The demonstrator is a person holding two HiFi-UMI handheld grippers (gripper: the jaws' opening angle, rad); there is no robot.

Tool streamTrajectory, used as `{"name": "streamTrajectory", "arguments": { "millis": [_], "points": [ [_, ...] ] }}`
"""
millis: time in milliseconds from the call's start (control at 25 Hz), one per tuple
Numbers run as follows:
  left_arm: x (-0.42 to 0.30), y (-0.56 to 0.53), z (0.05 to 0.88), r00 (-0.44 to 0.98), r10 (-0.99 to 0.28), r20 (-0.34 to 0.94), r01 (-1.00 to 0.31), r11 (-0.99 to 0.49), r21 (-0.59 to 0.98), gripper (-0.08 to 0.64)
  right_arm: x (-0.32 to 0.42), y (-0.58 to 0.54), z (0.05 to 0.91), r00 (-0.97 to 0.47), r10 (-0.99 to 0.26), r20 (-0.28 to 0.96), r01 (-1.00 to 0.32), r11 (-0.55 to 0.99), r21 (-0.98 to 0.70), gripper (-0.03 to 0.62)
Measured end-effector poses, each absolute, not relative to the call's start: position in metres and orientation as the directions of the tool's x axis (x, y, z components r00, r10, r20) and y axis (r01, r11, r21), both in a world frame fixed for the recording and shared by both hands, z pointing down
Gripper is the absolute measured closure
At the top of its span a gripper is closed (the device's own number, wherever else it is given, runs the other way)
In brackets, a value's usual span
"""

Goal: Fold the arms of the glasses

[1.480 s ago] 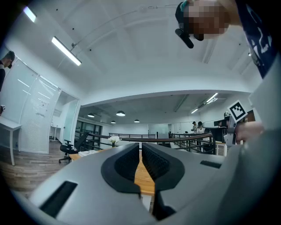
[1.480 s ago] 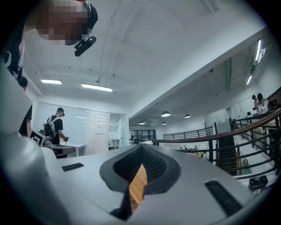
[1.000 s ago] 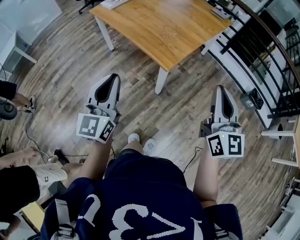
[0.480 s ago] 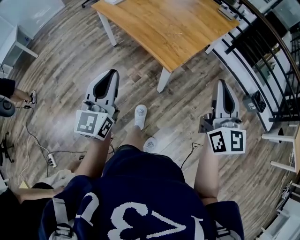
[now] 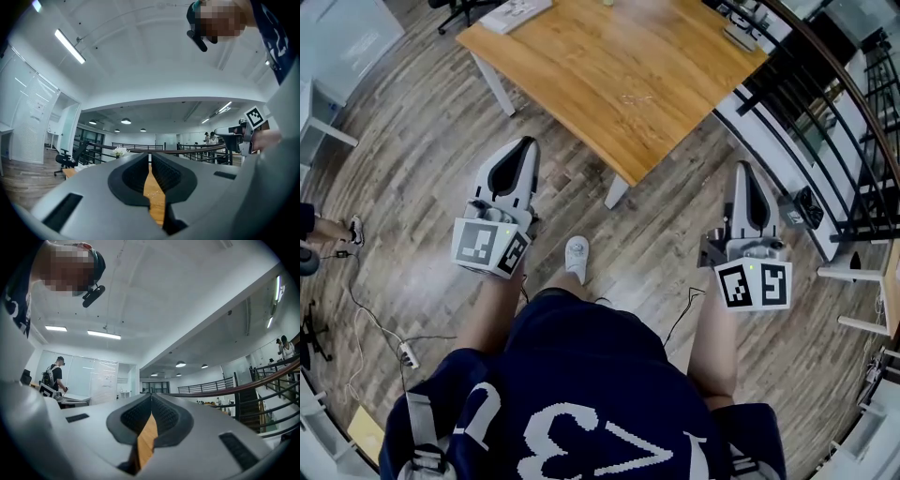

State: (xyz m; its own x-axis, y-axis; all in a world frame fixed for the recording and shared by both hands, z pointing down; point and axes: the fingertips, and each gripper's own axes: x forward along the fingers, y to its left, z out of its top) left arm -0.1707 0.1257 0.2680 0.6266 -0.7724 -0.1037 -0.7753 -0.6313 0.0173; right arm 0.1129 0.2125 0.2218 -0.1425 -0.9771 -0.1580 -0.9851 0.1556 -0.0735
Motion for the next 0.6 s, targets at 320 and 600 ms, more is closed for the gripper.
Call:
{"name": "streamTrajectory", "arguments": {
  "millis": [320, 600],
  "points": [
    [-0.163, 0.025, 0.253, 0.677, -0.724, -0.128, -0.73, -0.683, 0.003, 0.529, 0.107, 0.136, 0.204, -0.093, -0.979, -0.183, -0.993, 0.105, -0.057, 0.566],
    [-0.151, -0.025, 0.269, 0.692, -0.716, -0.09, -0.717, -0.697, 0.023, 0.529, 0.111, 0.089, 0.222, -0.09, -0.987, -0.132, -0.993, 0.099, -0.065, 0.566]
  ]
}}
